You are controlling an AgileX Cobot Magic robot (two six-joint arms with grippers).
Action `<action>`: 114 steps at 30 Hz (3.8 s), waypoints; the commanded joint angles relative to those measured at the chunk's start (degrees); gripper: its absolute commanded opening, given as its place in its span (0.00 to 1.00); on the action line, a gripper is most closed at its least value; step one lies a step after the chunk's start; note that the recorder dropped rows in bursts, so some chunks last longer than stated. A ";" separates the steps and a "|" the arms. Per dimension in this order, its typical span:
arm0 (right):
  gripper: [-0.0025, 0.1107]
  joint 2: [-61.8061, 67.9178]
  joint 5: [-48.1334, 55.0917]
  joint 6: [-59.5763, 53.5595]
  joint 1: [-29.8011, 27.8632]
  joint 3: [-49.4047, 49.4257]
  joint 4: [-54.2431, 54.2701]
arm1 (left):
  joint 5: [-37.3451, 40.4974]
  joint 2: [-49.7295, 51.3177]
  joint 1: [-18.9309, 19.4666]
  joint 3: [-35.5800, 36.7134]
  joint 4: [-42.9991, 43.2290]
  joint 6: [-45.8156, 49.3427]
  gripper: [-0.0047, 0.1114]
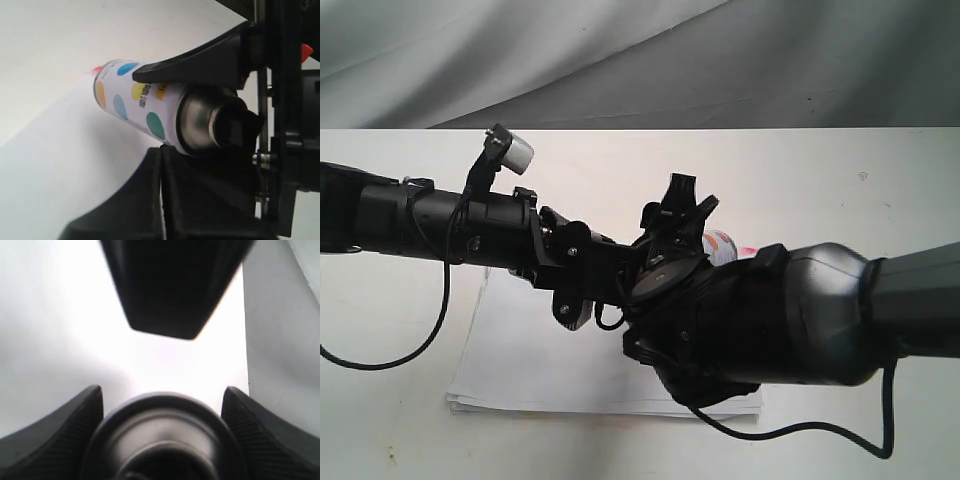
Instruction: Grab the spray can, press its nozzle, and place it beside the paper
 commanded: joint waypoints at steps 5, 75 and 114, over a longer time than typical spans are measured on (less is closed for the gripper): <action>0.02 -1.37 -2.15 0.03 0.85 -1.30 -3.60 | -4.65 0.54 -0.58 -0.19 -0.53 0.47 0.04; 0.02 -15.04 -45.19 -3.32 -36.13 13.06 38.79 | -24.73 -62.61 21.41 23.82 15.30 -36.02 0.04; 0.02 -13.99 -37.24 -5.66 -36.13 13.06 45.64 | -24.57 -62.61 21.41 23.82 16.04 -35.78 0.04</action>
